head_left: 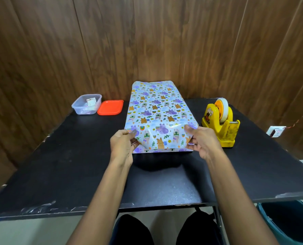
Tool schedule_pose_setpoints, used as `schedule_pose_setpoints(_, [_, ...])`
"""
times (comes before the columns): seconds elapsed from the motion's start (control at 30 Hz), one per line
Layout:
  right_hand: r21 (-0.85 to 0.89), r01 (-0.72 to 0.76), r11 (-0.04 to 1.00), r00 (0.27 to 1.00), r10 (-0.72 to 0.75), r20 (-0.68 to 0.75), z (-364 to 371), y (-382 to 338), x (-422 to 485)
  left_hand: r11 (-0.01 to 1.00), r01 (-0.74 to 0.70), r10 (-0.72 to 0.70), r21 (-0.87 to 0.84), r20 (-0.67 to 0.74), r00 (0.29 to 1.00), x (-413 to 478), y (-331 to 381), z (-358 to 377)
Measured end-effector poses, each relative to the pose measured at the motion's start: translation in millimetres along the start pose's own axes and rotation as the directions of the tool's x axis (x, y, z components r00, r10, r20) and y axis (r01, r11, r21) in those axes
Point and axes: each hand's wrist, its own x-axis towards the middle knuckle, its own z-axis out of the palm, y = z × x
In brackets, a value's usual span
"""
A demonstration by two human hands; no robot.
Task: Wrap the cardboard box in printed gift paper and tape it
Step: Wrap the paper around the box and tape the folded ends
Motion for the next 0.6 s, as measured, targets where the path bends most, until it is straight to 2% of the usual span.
schedule_pose_setpoints(0.07, [0.026, 0.008, 1.0, 1.0, -0.008, -0.004, -2, 4, 2, 0.999, -0.029, 0.029, -0.029, 0.017, 0.999, -1, -5, -1])
schedule_pose_setpoints(0.27, [0.026, 0.06, 0.998, 0.996, -0.062, 0.062, -6, 17, 4, 0.988, -0.15, 0.149, 0.033, 0.03, 0.988, -1, -26, -3])
schedule_pose_setpoints(0.43, [0.069, 0.094, 0.993, 0.993, -0.099, 0.071, -6, 26, 7, 0.953, -0.232, 0.238, 0.197, -0.008, 0.971, 3, -44, -4])
schedule_pose_setpoints(0.6, [-0.036, 0.093, 0.995, 0.991, -0.089, 0.101, -5, 38, 10, 0.886, -0.275, 0.306, 0.373, -0.026, 0.952, 8, -56, -8])
